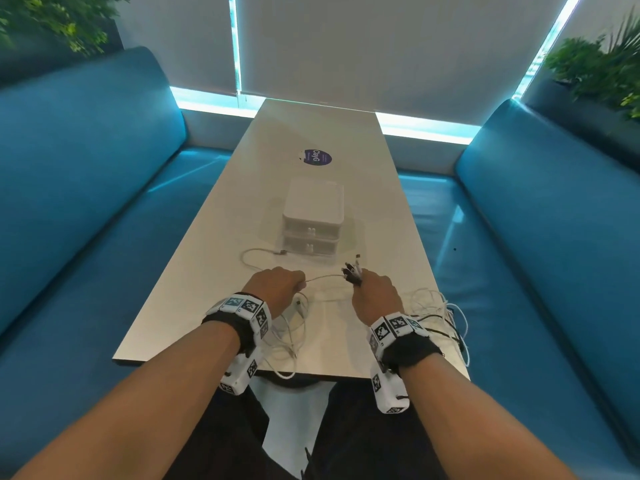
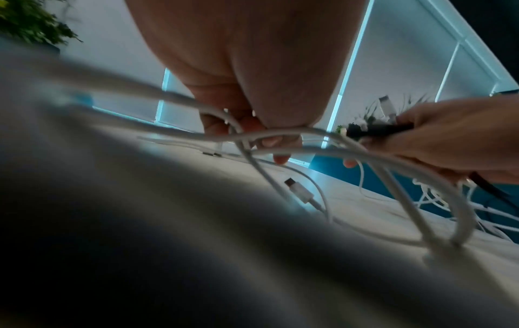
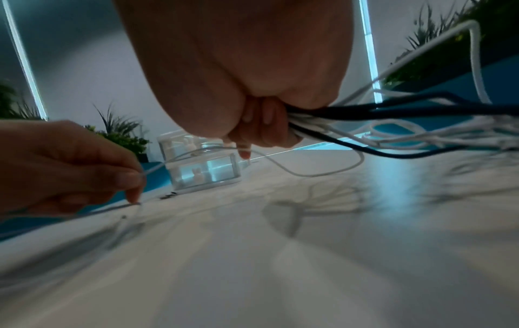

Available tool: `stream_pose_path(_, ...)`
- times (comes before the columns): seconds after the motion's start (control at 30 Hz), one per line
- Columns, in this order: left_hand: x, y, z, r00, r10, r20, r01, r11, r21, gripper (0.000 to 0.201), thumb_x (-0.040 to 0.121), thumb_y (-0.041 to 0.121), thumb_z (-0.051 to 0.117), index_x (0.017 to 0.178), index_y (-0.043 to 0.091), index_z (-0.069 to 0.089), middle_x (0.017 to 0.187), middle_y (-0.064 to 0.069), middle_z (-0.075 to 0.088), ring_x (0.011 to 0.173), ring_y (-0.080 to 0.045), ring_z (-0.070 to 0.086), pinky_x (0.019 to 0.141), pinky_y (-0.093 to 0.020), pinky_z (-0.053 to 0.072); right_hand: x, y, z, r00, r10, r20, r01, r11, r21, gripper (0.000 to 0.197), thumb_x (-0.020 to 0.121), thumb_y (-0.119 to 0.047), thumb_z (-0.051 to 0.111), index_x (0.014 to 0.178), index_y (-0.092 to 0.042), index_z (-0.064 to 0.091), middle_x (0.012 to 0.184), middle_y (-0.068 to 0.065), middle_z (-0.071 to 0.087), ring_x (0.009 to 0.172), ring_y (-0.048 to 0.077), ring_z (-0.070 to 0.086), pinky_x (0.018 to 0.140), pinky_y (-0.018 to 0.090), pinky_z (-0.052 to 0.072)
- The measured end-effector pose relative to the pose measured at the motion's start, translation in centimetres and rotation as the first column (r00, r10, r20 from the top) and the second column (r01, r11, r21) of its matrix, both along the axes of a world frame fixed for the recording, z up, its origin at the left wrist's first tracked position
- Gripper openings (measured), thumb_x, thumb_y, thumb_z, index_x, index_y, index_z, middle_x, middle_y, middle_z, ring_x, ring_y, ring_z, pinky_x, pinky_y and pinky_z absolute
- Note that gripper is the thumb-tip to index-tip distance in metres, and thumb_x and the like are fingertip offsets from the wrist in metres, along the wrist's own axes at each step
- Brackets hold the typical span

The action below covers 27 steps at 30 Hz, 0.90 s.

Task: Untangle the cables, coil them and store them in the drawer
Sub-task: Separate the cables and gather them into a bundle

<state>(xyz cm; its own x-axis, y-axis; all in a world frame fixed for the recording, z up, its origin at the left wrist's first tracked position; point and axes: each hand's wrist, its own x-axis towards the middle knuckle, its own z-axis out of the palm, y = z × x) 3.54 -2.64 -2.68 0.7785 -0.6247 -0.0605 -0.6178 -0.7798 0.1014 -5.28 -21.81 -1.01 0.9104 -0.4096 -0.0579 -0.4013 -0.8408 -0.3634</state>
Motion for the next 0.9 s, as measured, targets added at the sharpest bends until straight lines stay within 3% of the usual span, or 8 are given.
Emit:
stream_pose_path(0.13,-0.7,-1.6,0.1,0.999,-0.030,0.034,0.030,0.999,0.015,0.030,0.106,0.034,0.031,0.115,0.020,0.056,0.099,-0.008,0.066,0.082,-0.028,0.062,0.067,-0.034,0.045,0.4,2.0,0.4,0.996,0.018,0.085,-0.026,0.996,0.085,0.024,0.098,-0.025,0.046,0.116,-0.012,0.054,0.101,0.017,0.064,0.091,0.038,0.064,0.079,0.046,0.054)
stream_pose_path(0.3,-1.2,-3.3,0.7,0.992,-0.051,0.113,0.048,0.999,0.023,0.031,0.106,0.039,0.035,0.114,0.020,0.059,0.098,-0.007,0.068,0.082,-0.029,0.066,0.062,-0.033,0.041,1.0,3.2,0.0,0.988,0.124,0.088,-0.136,0.980,0.147,0.022,0.096,-0.022,0.047,0.109,-0.010,0.061,0.103,0.016,0.068,0.096,0.036,0.063,0.076,0.039,0.051)
stream_pose_path(0.43,-0.5,-2.3,1.0,0.996,-0.046,0.081,0.046,0.999,0.004,0.029,0.106,0.039,0.035,0.116,0.022,0.058,0.105,-0.006,0.067,0.090,-0.028,0.065,0.067,-0.032,0.041,1.2,2.2,0.0,0.992,0.111,0.055,-0.117,0.985,0.130,0.027,0.098,-0.030,0.052,0.110,-0.008,0.063,0.108,0.016,0.067,0.100,0.036,0.063,0.080,0.039,0.050)
stream_pose_path(0.5,0.2,-1.3,1.1,0.999,-0.016,0.034,0.017,1.000,-0.009,0.027,0.106,0.035,0.036,0.116,0.024,0.058,0.108,-0.006,0.067,0.092,-0.028,0.064,0.069,-0.033,0.043,1.3,1.0,0.2,0.998,0.036,0.051,-0.043,0.989,0.144,0.029,0.097,-0.031,0.054,0.114,-0.009,0.062,0.111,0.017,0.067,0.102,0.038,0.063,0.083,0.040,0.051)
stream_pose_path(0.7,1.0,-0.3,0.6,1.000,0.008,0.006,-0.008,1.000,0.002,0.026,0.106,0.034,0.035,0.112,0.025,0.058,0.102,-0.006,0.067,0.087,-0.027,0.064,0.067,-0.033,0.046,0.8,-0.6,0.5,0.996,-0.095,0.004,0.094,0.993,0.077,0.027,0.098,-0.031,0.050,0.115,-0.014,0.062,0.110,0.013,0.066,0.101,0.034,0.064,0.083,0.038,0.050)
stream_pose_path(0.8,0.6,-1.1,0.6,0.999,-0.023,0.049,0.023,1.000,0.007,0.030,0.106,0.038,0.034,0.111,0.022,0.059,0.099,-0.008,0.066,0.087,-0.029,0.063,0.066,-0.032,0.041,0.7,0.3,0.8,0.996,-0.082,0.024,0.080,0.994,0.080,0.025,0.097,-0.024,0.046,0.113,-0.012,0.061,0.109,0.015,0.065,0.100,0.036,0.063,0.082,0.039,0.050)
stream_pose_path(0.9,0.1,-2.2,0.6,0.994,-0.057,0.096,0.055,0.998,0.021,0.030,0.106,0.038,0.035,0.111,0.021,0.060,0.096,-0.008,0.067,0.085,-0.029,0.063,0.064,-0.032,0.040,1.0,1.7,0.8,0.999,0.027,0.026,-0.030,0.994,0.108,0.026,0.096,-0.022,0.046,0.115,-0.009,0.059,0.110,0.017,0.064,0.101,0.038,0.062,0.083,0.042,0.052)
